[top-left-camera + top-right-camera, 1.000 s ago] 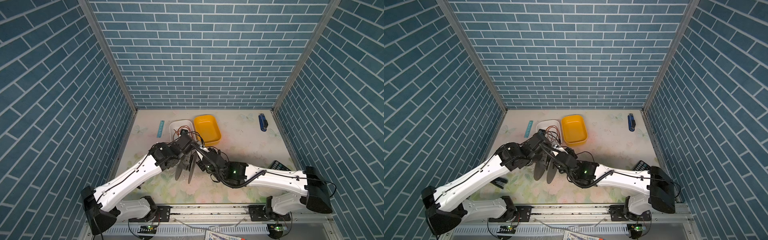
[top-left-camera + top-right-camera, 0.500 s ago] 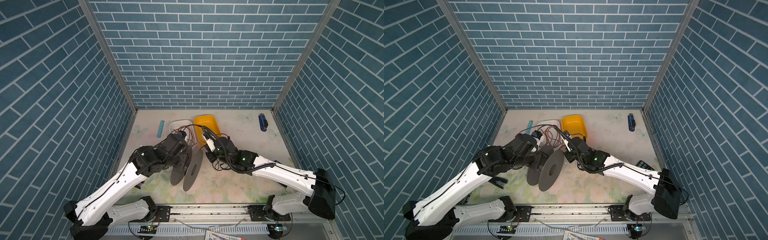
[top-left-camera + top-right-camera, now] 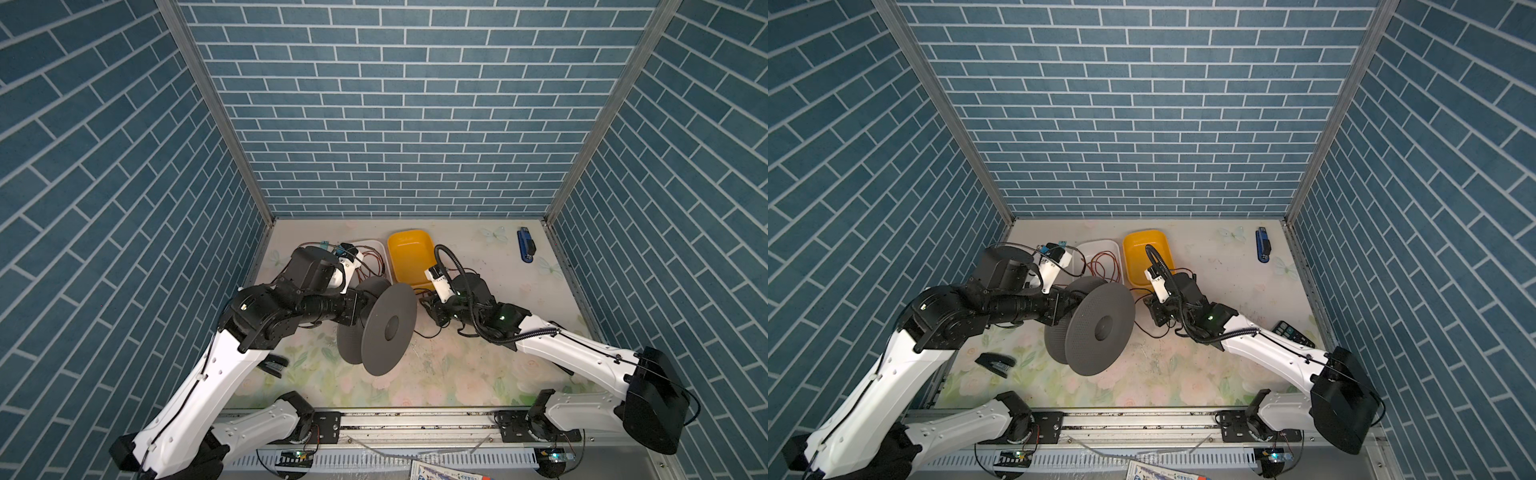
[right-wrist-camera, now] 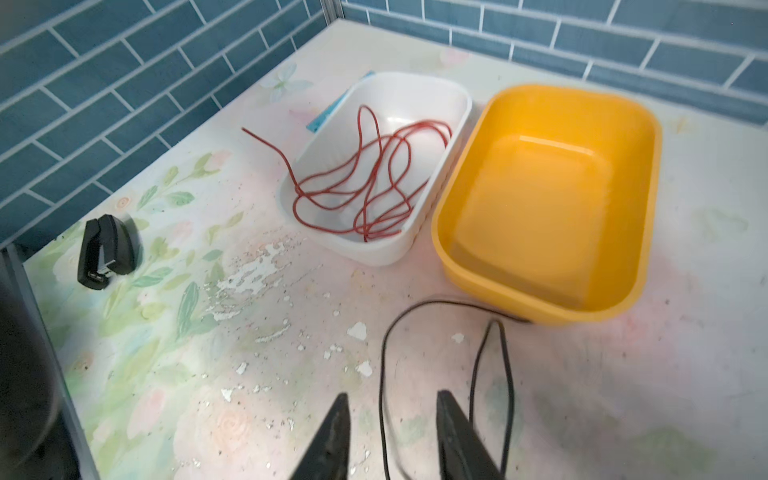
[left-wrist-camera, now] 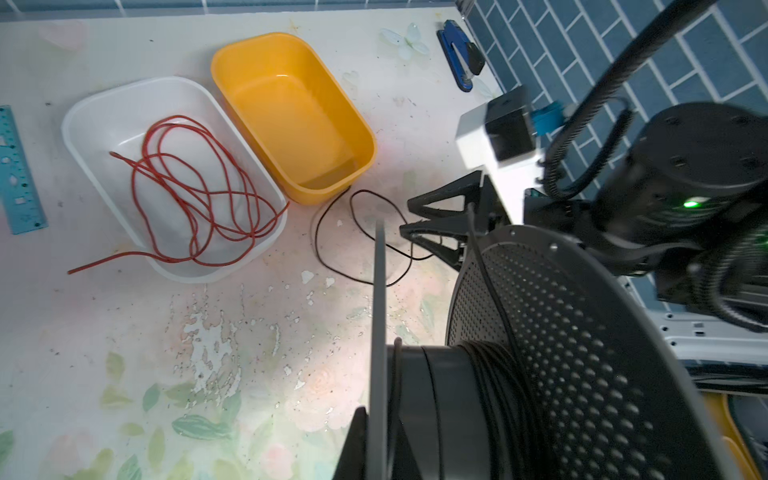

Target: Wrap the cables

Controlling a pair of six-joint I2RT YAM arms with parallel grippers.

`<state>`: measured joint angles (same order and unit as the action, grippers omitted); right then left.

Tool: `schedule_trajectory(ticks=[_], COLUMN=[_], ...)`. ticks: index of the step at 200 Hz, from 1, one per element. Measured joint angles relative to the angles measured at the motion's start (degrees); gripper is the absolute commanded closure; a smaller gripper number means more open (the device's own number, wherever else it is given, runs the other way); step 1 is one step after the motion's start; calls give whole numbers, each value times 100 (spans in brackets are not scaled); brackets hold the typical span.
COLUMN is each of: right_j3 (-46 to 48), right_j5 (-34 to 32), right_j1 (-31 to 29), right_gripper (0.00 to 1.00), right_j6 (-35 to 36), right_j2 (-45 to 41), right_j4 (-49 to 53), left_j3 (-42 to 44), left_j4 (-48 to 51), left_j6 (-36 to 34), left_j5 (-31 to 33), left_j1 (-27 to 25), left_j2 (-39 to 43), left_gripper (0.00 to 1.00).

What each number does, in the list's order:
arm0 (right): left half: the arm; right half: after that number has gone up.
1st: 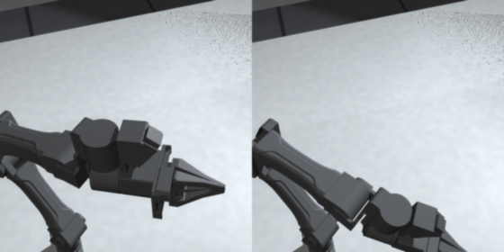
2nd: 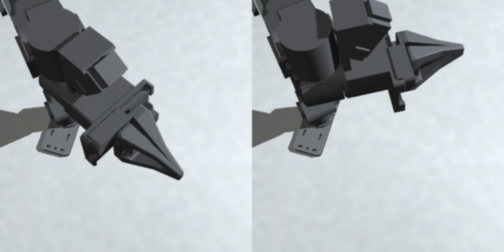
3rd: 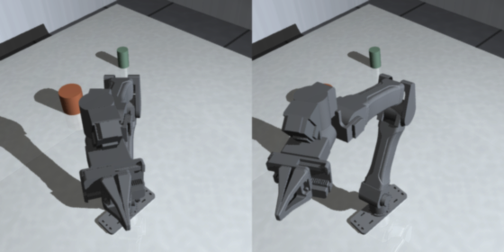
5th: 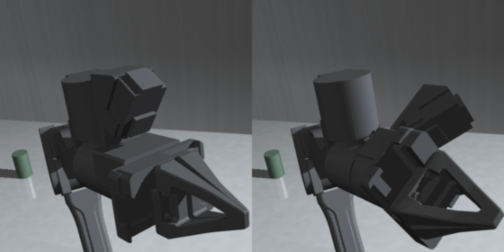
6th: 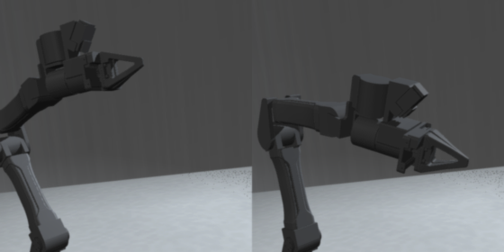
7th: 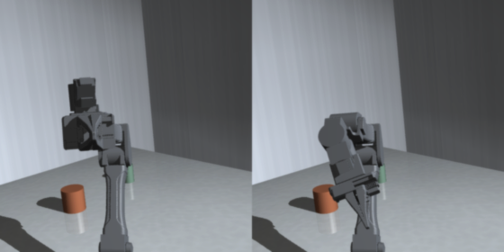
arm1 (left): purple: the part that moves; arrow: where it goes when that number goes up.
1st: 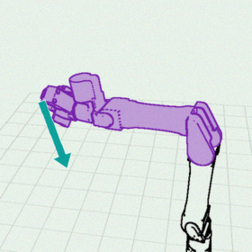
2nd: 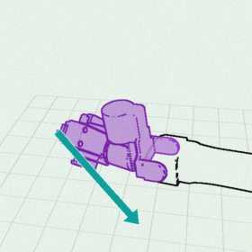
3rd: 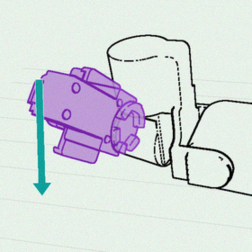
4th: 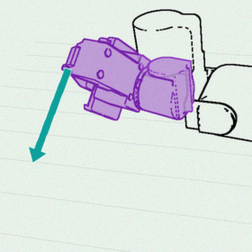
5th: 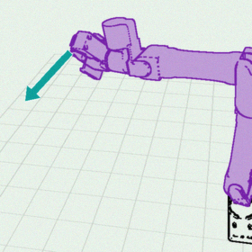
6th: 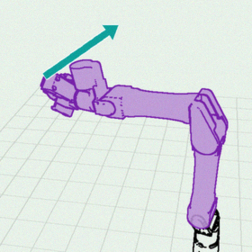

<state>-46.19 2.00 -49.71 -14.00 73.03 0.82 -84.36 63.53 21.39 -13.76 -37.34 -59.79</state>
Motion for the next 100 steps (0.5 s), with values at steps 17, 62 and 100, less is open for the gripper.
schedule_trajectory(ticks=[17,62,100], right_j3=[356,1121,1469], right_j5=[81,76,79], right_j1=[24,24,24], right_gripper=[35,26,29], right_j6=[-13,-50,-9], right_j2=[-79,-680,-1084], right_j4=[-210,-723,-1119], left_j3=[-116,-682,-765], left_j4=[-131,-411,-564], left_j6=[55,210,308], left_j5=[-238,-535,-638], left_j1=[26,37,37], left_j2=[-63,-210,-271], left_gripper=[100,100,100])
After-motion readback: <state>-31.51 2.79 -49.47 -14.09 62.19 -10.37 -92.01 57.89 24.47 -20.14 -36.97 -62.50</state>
